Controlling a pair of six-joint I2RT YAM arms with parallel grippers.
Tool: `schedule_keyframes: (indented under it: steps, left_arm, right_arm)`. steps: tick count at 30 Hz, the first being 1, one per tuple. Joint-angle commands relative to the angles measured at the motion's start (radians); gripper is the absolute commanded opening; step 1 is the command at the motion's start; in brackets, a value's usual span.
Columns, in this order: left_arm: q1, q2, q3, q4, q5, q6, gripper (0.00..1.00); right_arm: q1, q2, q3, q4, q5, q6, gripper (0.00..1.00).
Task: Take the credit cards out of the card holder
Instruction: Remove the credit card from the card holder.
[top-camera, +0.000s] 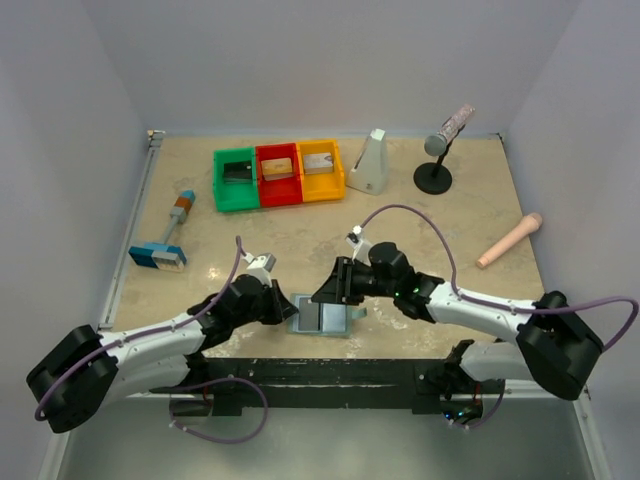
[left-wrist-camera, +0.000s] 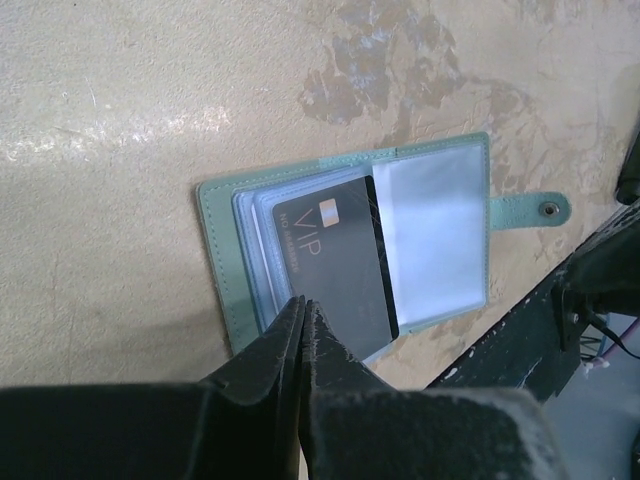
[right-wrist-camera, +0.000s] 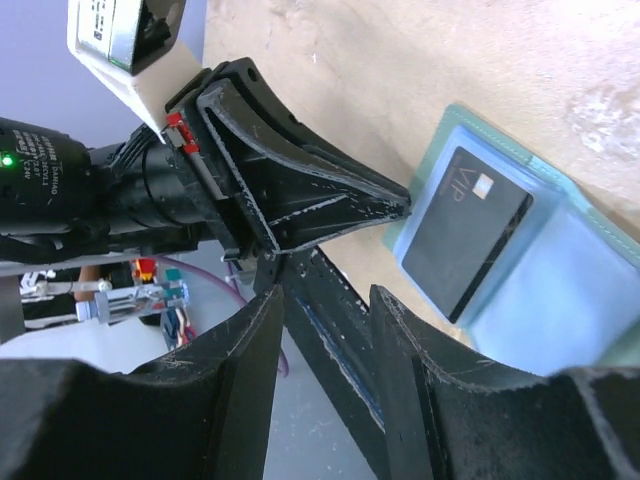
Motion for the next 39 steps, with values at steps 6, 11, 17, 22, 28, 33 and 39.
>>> schedule_keyframes:
  steps: [6,11,17,22,28,33,39]
  left_arm:
    - [0.001,0.014,-0.019,0.083,0.003,-0.029,0.0]
    - [0.001,0.03,-0.027,0.092,0.0,-0.031,0.0]
    - [0.001,0.069,-0.03,0.098,-0.001,-0.034,0.0]
    - [0.001,0.097,-0.036,0.107,-0.001,-0.035,0.0]
    - [0.001,0.097,-0.045,0.106,-0.003,-0.035,0.0]
    - [0.001,0.097,-0.053,0.103,-0.005,-0.034,0.0]
    - [0.001,0.091,-0.064,0.098,-0.009,-0.034,0.0]
  right_arm:
    - [0.02,0.177,-0.004,0.116,-0.019,0.035,0.43]
    - [0.02,0.243,-0.02,0.164,-0.023,0.047,0.43]
    - [0.02,0.272,-0.029,0.176,-0.022,0.046,0.43]
    - [0.02,0.294,-0.03,0.188,-0.025,0.049,0.43]
    - [0.02,0.299,-0.037,0.185,-0.016,0.051,0.43]
    - [0.02,0.288,-0.047,0.171,-0.003,0.048,0.43]
    - [0.018,0.285,-0.041,0.15,0.0,0.038,0.43]
